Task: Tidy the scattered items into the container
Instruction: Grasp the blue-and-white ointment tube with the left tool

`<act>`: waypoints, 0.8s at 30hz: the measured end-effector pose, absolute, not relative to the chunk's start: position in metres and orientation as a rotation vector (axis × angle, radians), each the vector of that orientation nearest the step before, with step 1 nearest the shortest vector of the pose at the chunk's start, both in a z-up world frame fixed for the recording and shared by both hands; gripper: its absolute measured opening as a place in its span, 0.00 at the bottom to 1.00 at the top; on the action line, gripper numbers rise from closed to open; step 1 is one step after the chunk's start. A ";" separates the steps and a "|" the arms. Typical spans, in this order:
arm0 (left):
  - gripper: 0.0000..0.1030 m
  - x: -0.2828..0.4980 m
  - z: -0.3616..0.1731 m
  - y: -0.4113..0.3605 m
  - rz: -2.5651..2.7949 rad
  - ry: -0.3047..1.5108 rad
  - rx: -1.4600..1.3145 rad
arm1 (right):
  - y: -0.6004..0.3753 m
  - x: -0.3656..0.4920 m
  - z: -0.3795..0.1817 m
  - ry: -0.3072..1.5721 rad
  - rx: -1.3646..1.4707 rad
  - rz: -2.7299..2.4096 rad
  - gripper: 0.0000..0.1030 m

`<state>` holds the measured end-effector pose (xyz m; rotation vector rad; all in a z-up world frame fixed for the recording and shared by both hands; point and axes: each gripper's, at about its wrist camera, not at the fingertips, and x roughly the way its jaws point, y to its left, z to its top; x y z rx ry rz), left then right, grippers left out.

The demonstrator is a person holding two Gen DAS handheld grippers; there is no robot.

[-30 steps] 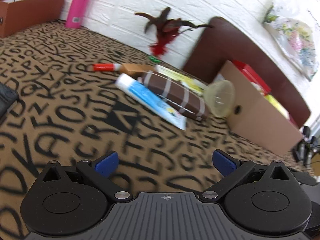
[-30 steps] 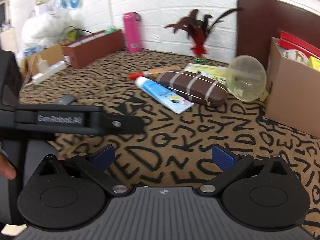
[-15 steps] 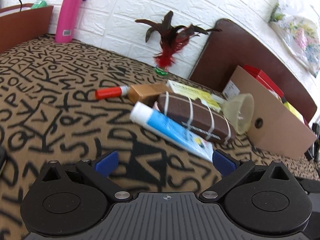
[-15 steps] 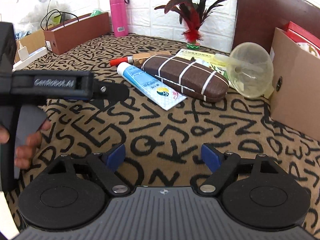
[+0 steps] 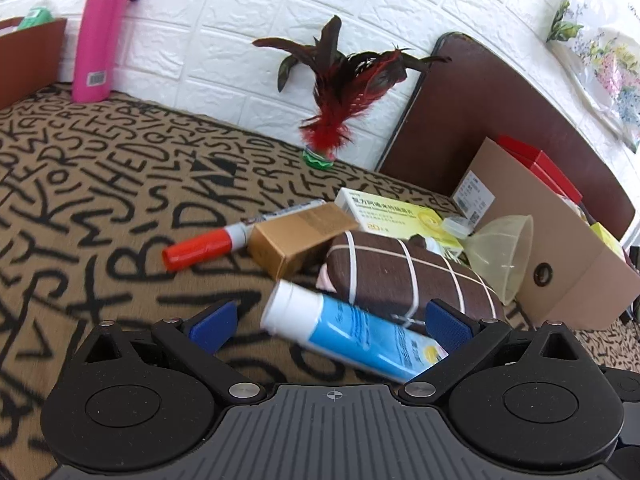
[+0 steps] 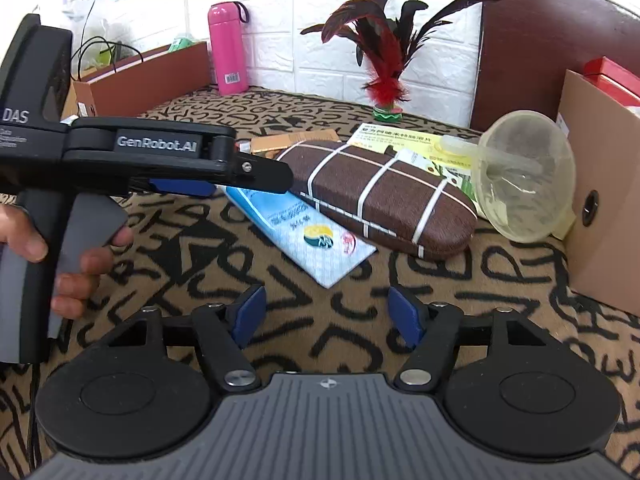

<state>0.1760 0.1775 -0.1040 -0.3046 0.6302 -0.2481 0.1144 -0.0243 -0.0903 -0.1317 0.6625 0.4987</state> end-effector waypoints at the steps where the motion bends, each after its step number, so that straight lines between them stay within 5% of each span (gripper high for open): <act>1: 1.00 0.179 -0.104 0.177 -0.251 0.634 -0.302 | -0.024 0.117 -0.090 0.661 -0.130 0.502 0.68; 6: 1.00 0.189 -0.104 0.175 -0.259 0.640 -0.286 | -0.017 0.132 -0.090 0.658 -0.127 0.504 0.64; 14: 0.81 0.177 -0.102 0.159 -0.223 0.658 -0.170 | -0.014 0.133 -0.088 0.660 -0.146 0.521 0.51; 24: 0.80 0.136 -0.100 0.122 -0.254 0.716 -0.156 | -0.044 0.104 -0.083 0.698 -0.153 0.516 0.45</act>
